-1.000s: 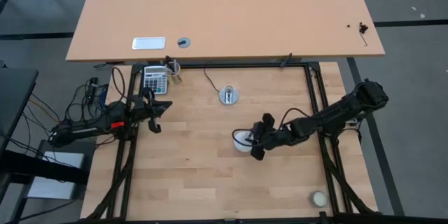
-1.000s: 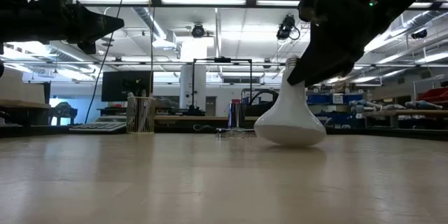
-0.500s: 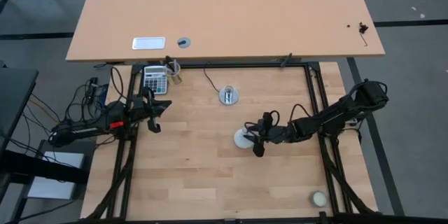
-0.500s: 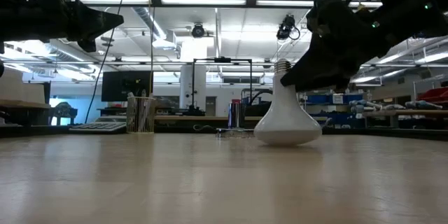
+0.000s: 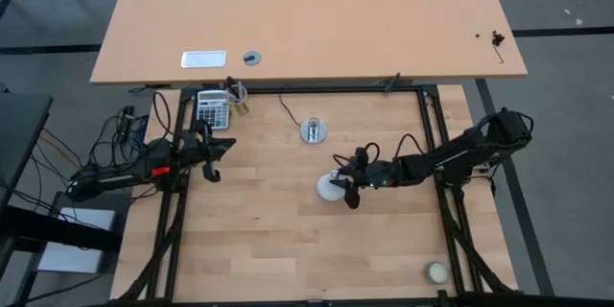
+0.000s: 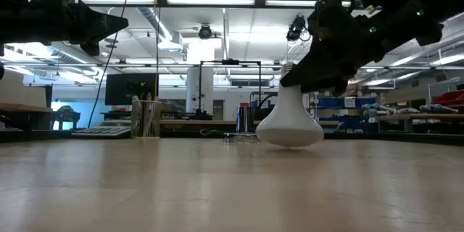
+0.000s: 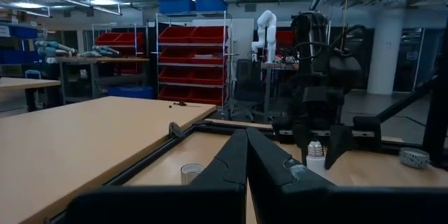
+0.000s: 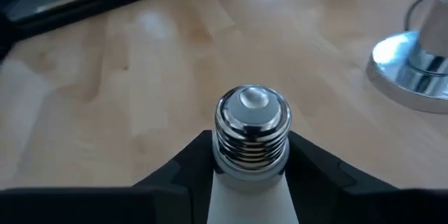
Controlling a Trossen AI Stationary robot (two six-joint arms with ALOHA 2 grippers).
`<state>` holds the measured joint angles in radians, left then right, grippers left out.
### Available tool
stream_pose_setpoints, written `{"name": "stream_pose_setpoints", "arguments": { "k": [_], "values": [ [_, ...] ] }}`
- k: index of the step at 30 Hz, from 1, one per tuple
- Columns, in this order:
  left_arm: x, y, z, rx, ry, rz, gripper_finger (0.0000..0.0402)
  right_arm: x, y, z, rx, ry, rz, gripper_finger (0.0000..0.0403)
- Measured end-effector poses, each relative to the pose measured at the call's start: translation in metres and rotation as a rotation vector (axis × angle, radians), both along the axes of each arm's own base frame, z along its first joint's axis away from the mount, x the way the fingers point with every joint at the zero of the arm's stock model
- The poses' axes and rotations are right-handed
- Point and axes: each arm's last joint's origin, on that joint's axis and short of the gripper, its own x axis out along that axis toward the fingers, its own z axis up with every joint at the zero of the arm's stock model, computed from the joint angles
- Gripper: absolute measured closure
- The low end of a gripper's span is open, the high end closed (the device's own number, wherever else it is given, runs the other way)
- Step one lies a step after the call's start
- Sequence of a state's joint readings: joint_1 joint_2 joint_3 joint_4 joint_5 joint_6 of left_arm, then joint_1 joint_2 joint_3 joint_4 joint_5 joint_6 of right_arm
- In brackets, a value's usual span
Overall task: Screw lightbulb
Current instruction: Insert the white lightbulb on the silver lamp
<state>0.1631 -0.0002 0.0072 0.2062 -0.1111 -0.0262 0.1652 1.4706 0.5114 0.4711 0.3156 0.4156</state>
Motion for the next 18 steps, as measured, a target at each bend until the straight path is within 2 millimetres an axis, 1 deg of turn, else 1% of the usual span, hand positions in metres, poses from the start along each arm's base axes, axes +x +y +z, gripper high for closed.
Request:
{"name": "stream_pose_setpoints", "arguments": {
  "k": [3,6,9,12,15,18],
  "values": [
    [0.000,0.000,0.000,-0.010,-0.002,-0.003,0.0394,0.008,-0.001,0.009,0.034,-0.017,0.044,0.0250],
    [0.000,0.000,0.000,-0.007,0.000,-0.004,0.0394,0.018,-0.002,0.022,0.064,0.035,0.087,0.0236],
    [0.000,0.000,0.000,-0.008,0.003,-0.005,0.0394,0.029,-0.006,0.040,0.063,0.180,0.084,0.0231],
    [0.001,0.000,-0.003,-0.012,0.025,-0.006,0.0394,0.036,-0.015,0.060,0.052,0.367,0.049,0.0235],
    [0.001,0.000,-0.005,-0.020,0.051,-0.006,0.0394,0.042,-0.025,0.077,0.066,0.505,0.052,0.0238],
    [0.002,0.000,-0.007,-0.039,0.068,-0.009,0.0394,0.047,-0.035,0.084,0.118,0.599,0.079,0.0239]
  ]
}}
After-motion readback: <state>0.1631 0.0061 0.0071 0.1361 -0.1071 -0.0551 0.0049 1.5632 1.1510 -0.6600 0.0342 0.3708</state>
